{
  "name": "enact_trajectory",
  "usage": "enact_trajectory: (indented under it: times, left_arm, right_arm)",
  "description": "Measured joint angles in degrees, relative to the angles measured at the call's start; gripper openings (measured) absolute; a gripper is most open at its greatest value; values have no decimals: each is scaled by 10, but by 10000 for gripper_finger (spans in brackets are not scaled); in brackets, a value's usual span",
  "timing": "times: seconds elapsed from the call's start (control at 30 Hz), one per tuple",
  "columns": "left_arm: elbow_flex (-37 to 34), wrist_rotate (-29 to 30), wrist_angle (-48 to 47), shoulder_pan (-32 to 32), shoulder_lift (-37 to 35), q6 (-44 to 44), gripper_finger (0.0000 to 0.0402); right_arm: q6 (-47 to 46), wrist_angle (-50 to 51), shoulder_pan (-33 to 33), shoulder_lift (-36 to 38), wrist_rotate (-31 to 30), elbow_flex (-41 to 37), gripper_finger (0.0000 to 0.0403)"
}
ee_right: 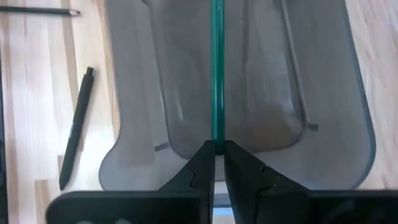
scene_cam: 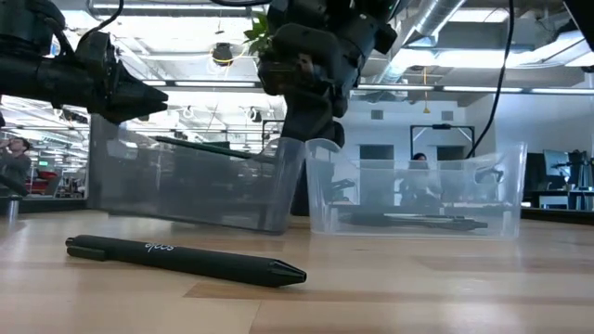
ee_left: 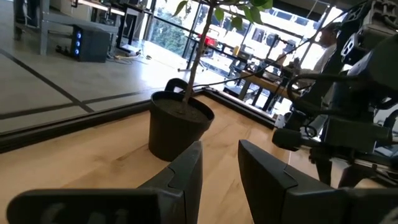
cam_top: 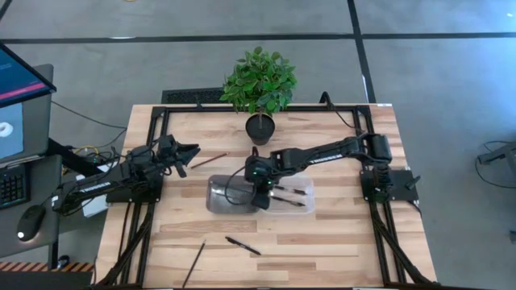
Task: Sort pens & pencils
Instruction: Put the green pencil into the black bin, then put the brown pencil into the black bin
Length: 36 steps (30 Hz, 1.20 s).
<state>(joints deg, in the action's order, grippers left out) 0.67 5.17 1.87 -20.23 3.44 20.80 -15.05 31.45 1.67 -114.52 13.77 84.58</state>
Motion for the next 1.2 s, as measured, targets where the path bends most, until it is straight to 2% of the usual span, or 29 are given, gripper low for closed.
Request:
enact_trajectory:
  times: [0.87,1.0,1.2]
  left_arm:
    - [0,0,0,0,0,-6,94]
    - [0,0,0,0,0,-6,94]
    - [0,-1,0,0,0,-6,94]
  right_arm:
    - [-20,-2,-2,1,0,-1,55]
    - [-20,-2,-2,1,0,-1,70]
    - [-20,7,-2,1,-1,7,114]
